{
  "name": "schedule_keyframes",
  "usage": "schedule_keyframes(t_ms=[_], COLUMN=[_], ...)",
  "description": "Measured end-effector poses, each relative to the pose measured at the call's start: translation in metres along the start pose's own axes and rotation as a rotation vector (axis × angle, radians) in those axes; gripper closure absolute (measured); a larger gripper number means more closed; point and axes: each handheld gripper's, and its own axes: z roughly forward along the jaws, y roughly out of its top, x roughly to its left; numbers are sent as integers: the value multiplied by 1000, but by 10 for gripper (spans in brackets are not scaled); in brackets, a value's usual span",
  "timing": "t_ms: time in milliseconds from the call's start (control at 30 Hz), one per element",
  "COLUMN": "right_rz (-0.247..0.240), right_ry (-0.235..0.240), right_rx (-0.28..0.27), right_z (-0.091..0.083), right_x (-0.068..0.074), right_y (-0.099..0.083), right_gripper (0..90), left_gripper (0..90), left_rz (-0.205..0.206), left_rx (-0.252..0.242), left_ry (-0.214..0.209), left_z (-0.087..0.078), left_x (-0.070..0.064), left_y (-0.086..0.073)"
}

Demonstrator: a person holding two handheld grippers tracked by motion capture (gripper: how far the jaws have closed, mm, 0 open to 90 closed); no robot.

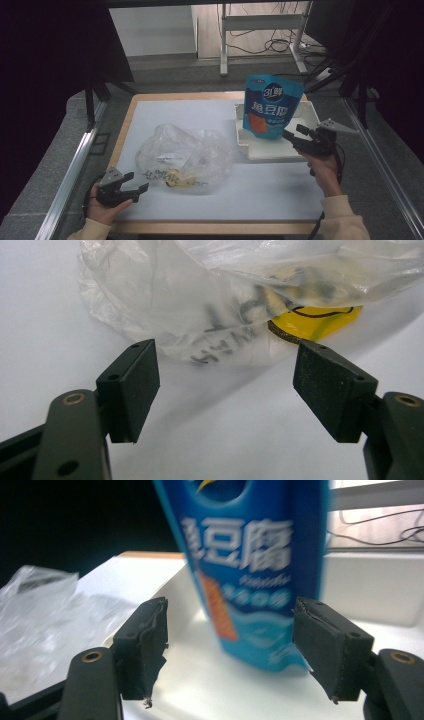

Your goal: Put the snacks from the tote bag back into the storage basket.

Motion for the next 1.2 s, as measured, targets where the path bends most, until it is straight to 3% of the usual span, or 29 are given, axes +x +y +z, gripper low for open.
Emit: schedule_keyframes(t_ms=[233,333,567,733,1200], right_rz=[-39,-29,-62,-97,-108], right_ry=[86,132,179,175,172], right_rx=[41,59,128,174,196], right_z=[5,8,17,24,30], right_x=[32,42,64,69,68], right_y=[-25,-36,-61,-72,-79], right_gripper=[306,306,306,306,302], left_gripper=[270,270,270,270,269], left_rz=[2,2,6,6,6], left_rx=[3,2,3,2,3], left_ry=[1,0,0,1,8], left_z=[0,0,0,0,-1], left_x=[0,0,0,0,0], left_y=[0,0,0,0,-1])
